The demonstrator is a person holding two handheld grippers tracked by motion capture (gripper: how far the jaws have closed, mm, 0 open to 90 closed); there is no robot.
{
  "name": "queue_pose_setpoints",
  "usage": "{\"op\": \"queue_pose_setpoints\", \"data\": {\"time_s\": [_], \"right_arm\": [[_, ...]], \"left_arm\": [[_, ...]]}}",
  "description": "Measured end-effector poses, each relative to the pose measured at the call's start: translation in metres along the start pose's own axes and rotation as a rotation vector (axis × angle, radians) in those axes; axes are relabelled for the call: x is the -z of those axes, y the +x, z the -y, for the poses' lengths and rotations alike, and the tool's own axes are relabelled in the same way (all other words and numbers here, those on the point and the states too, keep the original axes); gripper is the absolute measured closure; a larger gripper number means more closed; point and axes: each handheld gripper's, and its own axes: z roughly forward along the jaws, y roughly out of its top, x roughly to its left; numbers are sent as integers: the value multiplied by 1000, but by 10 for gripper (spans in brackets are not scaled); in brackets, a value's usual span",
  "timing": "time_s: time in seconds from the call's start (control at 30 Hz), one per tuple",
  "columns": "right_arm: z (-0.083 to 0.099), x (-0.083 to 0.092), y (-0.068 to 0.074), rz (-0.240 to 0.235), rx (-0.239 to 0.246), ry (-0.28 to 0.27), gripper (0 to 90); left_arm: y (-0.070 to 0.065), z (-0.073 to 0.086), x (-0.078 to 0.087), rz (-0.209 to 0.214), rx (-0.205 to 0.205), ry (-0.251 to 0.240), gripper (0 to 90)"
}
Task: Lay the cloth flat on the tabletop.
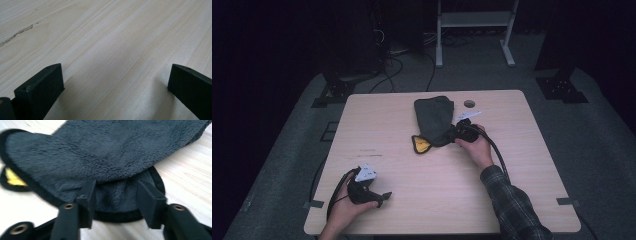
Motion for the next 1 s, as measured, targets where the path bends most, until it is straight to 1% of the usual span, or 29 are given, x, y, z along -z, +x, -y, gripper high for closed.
{"op": "queue_pose_setpoints", "data": {"time_s": [0.03, 0.07, 0.1, 0.13, 0.17, 0.2, 0.3, 0.37, 0.57, 0.63, 0.67, 0.7, 0.73, 0.8, 0.83, 0.87, 1.0], "right_arm": [[0, -1, 1, 8, 2, 1, 618], [0, -1, 1, 20, 10, 2, 676], [0, -1, 1, 24, 7, 5, 724], [0, 0, 1, 20, 0, 6, 775], [0, 0, 1, 8, -21, 4, 834], [1, 2, 0, -5, -38, 5, 851], [0, 6, 0, -22, -52, 7, 866], [-1, 12, 0, -39, -63, -3, 869], [-1, 38, 3, -66, -52, -31, 872], [1, 47, 4, -73, -47, -37, 873], [2, 52, 4, -79, -36, -45, 873], [2, 52, 4, -79, -36, -45, 873], [6, 62, 5, -84, -32, -51, 873], [10, 70, 6, -89, -26, -60, 874], [10, 70, 6, -89, -26, -60, 874], [14, 81, 8, -98, -17, -75, 874], [22, 97, 13, -101, 5, -85, 874]], "left_arm": [[0, 0, 0, 0, 0, 0, 0], [0, 0, 0, 0, 0, 0, 0], [0, 0, 0, 0, 0, 0, 0], [0, 0, 0, 0, 0, 0, 0], [0, 0, 0, 0, 0, 0, 0], [0, 0, 0, 0, 0, 0, 0], [0, 0, 0, 0, 0, 0, 0], [0, 0, 0, 0, 0, 0, 0], [0, 0, 0, 0, 0, 0, 0], [0, 0, 0, 0, 0, 0, 0], [0, 0, 0, 0, 0, 0, 0], [0, 0, 0, 0, 0, 0, 0], [0, 0, 0, -1, 1, 0, 0], [0, 0, 0, -1, 1, 0, 0], [0, 0, 0, -1, 1, 0, 0], [0, 0, 0, -2, 2, 0, 0], [0, 0, 0, -2, 2, 0, 0]]}}
